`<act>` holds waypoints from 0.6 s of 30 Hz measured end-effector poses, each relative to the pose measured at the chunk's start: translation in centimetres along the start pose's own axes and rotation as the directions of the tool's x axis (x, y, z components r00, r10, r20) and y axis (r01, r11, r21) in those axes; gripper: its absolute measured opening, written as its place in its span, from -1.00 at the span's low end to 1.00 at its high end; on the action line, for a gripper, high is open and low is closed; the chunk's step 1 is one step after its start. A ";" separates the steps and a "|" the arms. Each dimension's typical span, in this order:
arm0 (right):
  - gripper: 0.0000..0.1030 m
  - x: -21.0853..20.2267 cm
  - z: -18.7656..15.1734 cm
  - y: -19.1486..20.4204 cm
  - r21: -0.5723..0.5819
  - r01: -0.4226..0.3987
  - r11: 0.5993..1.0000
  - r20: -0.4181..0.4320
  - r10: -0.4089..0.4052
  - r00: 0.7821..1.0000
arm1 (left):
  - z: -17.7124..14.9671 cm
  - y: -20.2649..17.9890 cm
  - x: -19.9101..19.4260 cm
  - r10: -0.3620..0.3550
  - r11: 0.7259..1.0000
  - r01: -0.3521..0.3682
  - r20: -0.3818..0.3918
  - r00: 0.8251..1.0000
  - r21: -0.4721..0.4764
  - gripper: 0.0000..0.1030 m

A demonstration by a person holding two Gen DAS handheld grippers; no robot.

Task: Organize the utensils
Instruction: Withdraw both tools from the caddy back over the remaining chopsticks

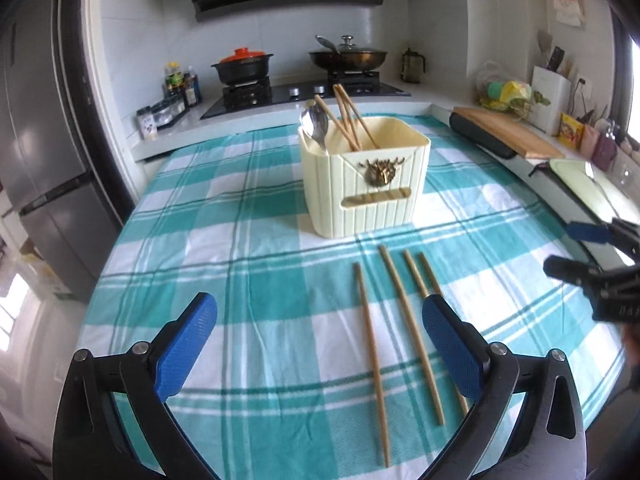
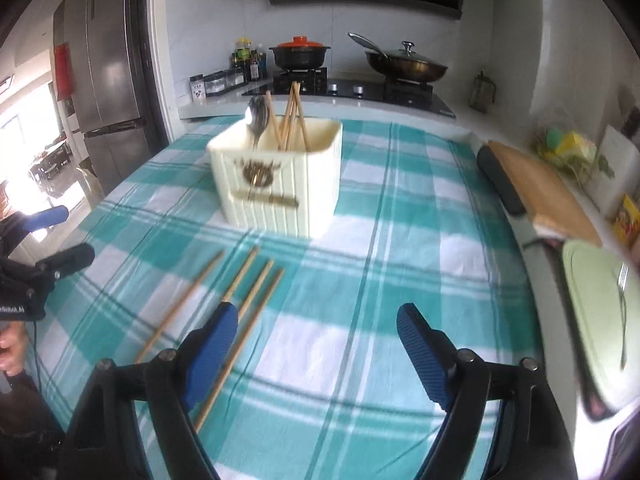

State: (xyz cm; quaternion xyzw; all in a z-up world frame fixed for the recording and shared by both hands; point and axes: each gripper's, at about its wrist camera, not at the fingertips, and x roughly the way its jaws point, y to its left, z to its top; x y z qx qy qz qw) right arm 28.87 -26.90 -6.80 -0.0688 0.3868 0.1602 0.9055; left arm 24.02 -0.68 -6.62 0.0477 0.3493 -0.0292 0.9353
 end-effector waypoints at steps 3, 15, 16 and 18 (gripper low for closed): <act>0.62 -0.1 -2.6 0.0 0.063 -0.026 0.998 0.001 0.026 1.000 | -0.9 -0.5 -0.3 0.030 0.999 -0.030 0.008 1.000 0.012 0.99; 0.62 0.5 -9.3 -1.3 0.293 -0.049 0.955 -0.028 0.060 0.998 | -5.2 1.4 -0.3 -0.015 0.996 0.012 -0.039 0.999 -0.093 0.99; 0.62 0.7 -9.8 -1.1 0.280 -0.018 0.960 -0.049 0.033 0.998 | -5.8 1.7 -0.1 0.001 0.995 -0.006 -0.049 0.999 -0.097 0.99; 0.62 1.5 -10.7 -1.1 0.259 0.044 0.965 -0.095 -0.020 0.995 | -6.9 2.4 0.7 0.064 0.994 -0.069 -0.071 0.995 -0.083 0.99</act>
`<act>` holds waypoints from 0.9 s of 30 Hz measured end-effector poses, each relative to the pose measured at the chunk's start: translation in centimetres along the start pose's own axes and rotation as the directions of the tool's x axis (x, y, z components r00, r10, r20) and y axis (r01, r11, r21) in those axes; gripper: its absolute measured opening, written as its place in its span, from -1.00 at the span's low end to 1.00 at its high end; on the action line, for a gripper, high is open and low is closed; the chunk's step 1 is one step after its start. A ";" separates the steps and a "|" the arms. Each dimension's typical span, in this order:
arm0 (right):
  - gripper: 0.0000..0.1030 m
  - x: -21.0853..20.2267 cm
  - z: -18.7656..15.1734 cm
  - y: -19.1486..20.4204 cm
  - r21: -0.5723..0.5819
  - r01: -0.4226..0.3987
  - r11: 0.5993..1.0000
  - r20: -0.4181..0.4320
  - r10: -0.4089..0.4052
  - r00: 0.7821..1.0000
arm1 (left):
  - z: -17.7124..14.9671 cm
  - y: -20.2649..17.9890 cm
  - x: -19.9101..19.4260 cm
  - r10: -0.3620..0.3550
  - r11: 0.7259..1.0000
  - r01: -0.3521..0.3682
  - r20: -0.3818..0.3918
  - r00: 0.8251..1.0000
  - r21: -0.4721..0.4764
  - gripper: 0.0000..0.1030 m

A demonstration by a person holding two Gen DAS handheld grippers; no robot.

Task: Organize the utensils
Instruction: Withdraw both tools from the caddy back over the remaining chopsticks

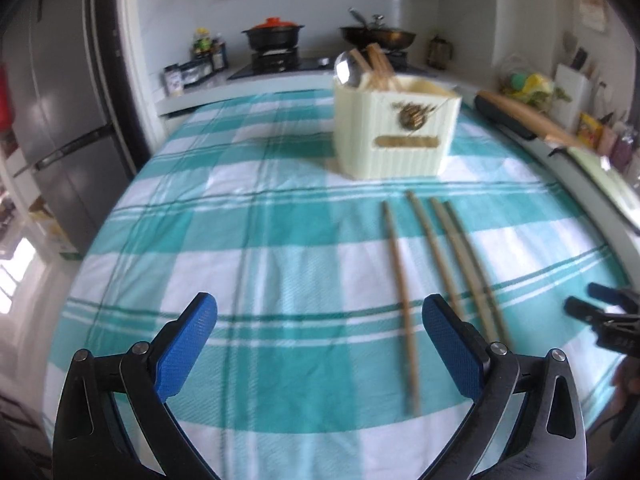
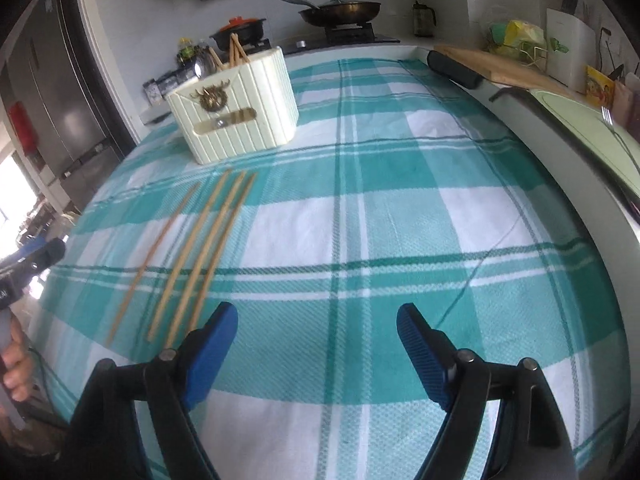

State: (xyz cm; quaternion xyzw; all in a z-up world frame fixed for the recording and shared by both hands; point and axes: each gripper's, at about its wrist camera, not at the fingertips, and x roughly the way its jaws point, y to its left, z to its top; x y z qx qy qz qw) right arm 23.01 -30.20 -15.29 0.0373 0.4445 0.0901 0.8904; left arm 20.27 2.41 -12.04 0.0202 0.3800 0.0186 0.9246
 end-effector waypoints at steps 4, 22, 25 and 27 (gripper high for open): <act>0.67 2.0 -1.3 -0.5 -0.016 0.078 0.997 -0.048 -0.079 0.996 | -1.5 1.5 2.5 0.102 0.994 -0.100 -0.057 0.993 0.040 0.98; 1.00 3.0 -1.6 0.8 -0.066 0.148 0.987 -0.026 -0.150 0.988 | -3.7 4.8 6.5 0.018 0.996 -0.034 -0.183 0.983 -0.085 0.99; 1.00 2.9 -1.6 0.8 -0.066 0.148 0.987 -0.029 -0.150 0.988 | -3.6 4.8 6.6 0.004 0.996 -0.022 -0.196 0.981 -0.090 0.99; 1.00 2.9 -1.6 0.8 -0.067 0.148 0.987 -0.028 -0.150 0.988 | -3.6 4.8 6.6 0.004 0.995 -0.023 -0.199 0.980 -0.094 0.99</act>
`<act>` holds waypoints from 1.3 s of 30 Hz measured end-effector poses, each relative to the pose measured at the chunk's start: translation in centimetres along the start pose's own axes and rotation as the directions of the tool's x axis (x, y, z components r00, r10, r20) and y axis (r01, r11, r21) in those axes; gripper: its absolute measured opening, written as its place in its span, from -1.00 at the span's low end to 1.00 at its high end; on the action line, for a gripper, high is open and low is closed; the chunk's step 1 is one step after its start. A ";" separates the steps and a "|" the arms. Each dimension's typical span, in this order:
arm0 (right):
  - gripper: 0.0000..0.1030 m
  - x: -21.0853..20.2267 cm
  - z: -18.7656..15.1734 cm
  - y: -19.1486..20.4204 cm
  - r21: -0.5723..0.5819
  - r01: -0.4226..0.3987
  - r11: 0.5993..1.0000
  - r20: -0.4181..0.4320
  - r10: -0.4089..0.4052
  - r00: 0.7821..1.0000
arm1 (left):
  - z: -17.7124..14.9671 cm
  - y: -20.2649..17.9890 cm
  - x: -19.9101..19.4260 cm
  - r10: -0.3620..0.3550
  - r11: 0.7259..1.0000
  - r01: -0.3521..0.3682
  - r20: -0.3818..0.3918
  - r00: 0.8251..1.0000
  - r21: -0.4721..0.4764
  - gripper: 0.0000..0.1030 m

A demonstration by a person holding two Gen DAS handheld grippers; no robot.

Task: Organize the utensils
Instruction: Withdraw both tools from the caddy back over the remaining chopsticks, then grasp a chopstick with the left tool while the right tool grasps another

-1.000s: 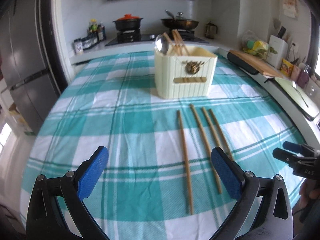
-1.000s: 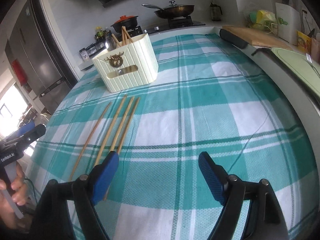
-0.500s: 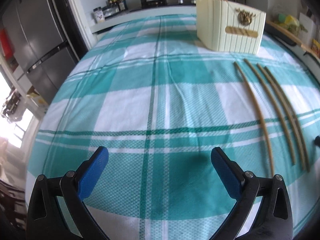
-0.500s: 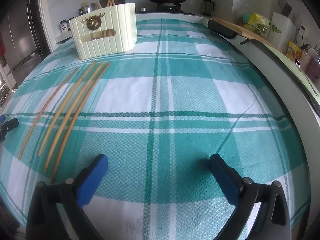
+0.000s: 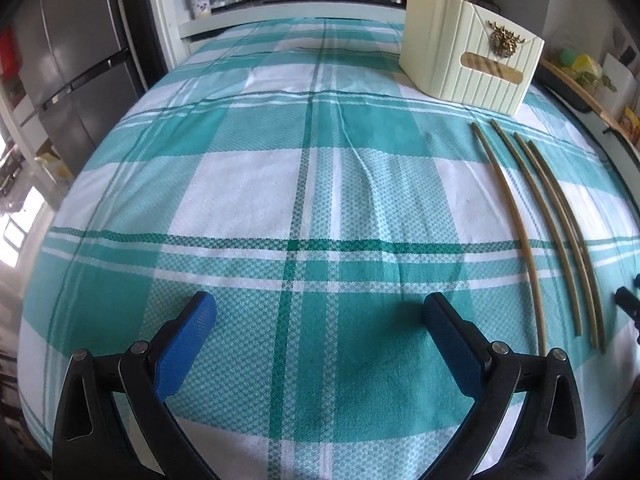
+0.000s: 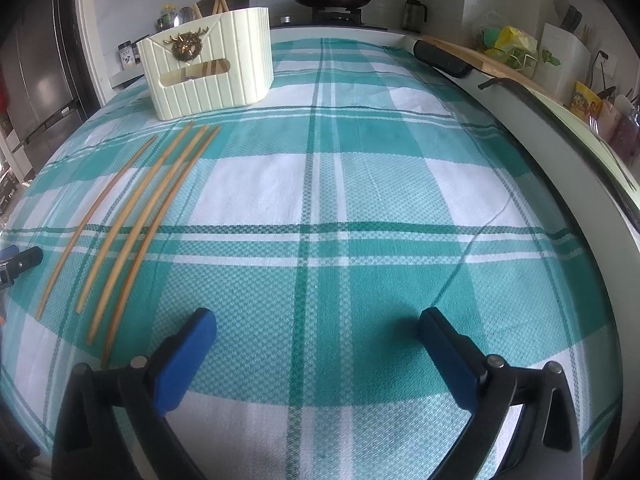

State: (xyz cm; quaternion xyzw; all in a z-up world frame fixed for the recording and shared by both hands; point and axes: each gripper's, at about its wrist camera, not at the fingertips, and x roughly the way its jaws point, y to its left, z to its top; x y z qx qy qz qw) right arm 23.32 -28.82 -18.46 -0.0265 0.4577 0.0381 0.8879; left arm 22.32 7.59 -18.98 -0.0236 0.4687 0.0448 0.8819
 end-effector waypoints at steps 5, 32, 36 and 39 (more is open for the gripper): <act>1.00 -0.1 -0.1 0.0 -0.003 -0.002 1.000 0.014 0.002 1.000 | -0.2 0.0 -0.1 -0.003 1.000 0.003 0.013 1.000 -0.005 0.99; 1.00 0.1 0.2 0.0 -0.015 -0.008 1.000 -0.051 0.008 0.999 | 0.1 0.1 -0.1 -0.024 1.000 0.024 0.001 1.000 0.014 0.99; 0.98 0.1 0.5 -0.2 -0.012 -0.015 1.000 -0.047 0.014 0.999 | 1.1 0.0 -0.6 -0.075 0.997 0.075 0.022 0.997 -0.001 0.99; 0.97 -1.1 0.9 -0.7 0.044 -0.028 0.999 0.021 0.027 0.999 | 2.6 -1.2 -1.8 -0.153 0.988 0.153 0.059 0.986 0.013 0.99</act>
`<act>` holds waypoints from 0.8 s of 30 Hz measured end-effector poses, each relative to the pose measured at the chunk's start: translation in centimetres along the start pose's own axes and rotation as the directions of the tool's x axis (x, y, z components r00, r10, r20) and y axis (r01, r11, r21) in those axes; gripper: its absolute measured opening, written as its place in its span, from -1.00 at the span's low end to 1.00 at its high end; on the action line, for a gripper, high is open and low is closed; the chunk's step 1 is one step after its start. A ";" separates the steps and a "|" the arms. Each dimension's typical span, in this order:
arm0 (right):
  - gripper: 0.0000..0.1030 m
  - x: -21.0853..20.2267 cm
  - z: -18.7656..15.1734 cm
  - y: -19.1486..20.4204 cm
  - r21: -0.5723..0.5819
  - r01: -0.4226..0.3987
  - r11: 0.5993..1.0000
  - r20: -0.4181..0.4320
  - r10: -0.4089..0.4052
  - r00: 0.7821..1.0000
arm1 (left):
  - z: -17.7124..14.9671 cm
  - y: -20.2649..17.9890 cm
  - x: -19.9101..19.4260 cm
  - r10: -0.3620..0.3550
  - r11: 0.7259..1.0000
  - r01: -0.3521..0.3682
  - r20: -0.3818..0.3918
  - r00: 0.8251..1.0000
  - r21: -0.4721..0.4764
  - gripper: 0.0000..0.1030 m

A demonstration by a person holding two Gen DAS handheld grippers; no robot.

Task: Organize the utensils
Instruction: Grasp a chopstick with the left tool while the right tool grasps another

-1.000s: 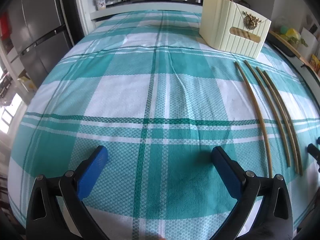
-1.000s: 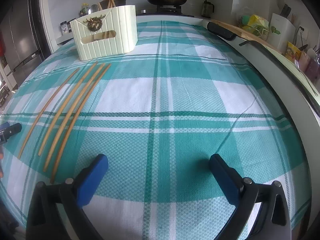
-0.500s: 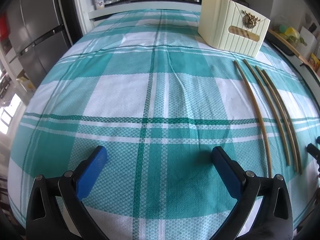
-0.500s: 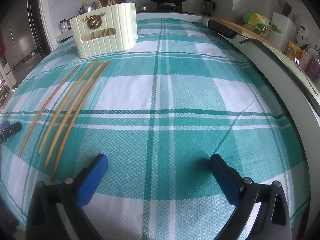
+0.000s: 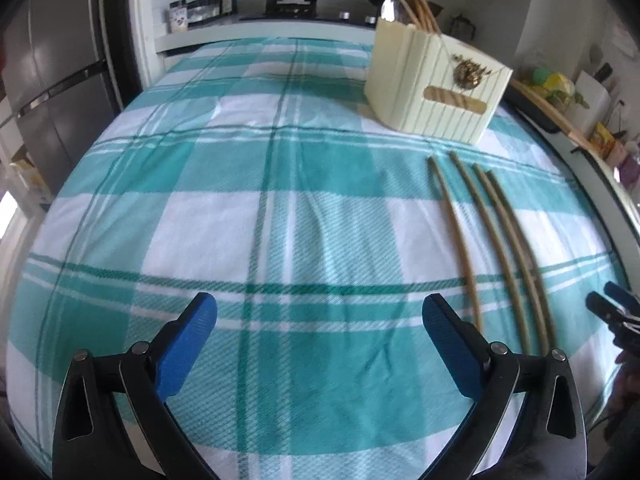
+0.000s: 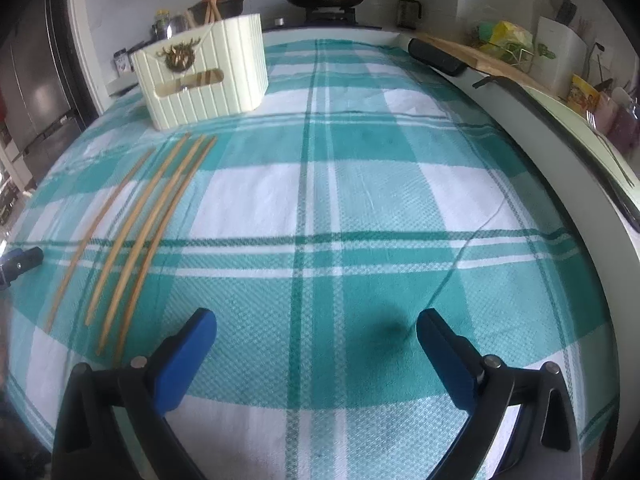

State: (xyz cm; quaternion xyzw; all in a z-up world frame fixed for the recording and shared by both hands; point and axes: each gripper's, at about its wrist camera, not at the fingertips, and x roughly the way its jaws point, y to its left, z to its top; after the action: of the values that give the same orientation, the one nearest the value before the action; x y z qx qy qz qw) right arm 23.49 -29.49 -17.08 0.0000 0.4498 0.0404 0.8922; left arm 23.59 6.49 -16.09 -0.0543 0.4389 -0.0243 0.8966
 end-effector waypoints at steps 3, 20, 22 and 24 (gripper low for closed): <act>0.77 -0.6 1.9 0.8 0.010 -0.063 0.998 0.039 0.063 0.997 | 1.7 -2.8 0.2 -0.082 0.995 0.082 0.002 0.997 0.051 0.99; -0.80 6.0 6.9 9.2 -0.184 -0.193 0.964 -0.110 0.175 0.978 | 2.5 -8.2 5.3 -0.058 0.978 0.071 -0.072 0.996 0.195 -0.30; -0.81 5.5 6.4 8.6 -0.196 -0.175 0.965 -0.109 0.156 0.982 | 2.2 -8.4 5.0 -0.072 0.977 0.085 -0.071 0.995 0.198 -0.64; -0.81 4.8 5.8 7.7 -0.198 -0.164 0.966 -0.111 0.145 0.983 | 1.9 -8.2 4.6 -0.076 0.978 0.089 -0.072 0.994 0.189 -0.84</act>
State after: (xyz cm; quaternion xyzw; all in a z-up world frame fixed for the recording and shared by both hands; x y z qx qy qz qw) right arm 30.45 -21.24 -17.20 -0.0592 0.4839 0.1562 0.8590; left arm 27.95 -1.91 -17.59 0.0148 0.4604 -0.1054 0.8813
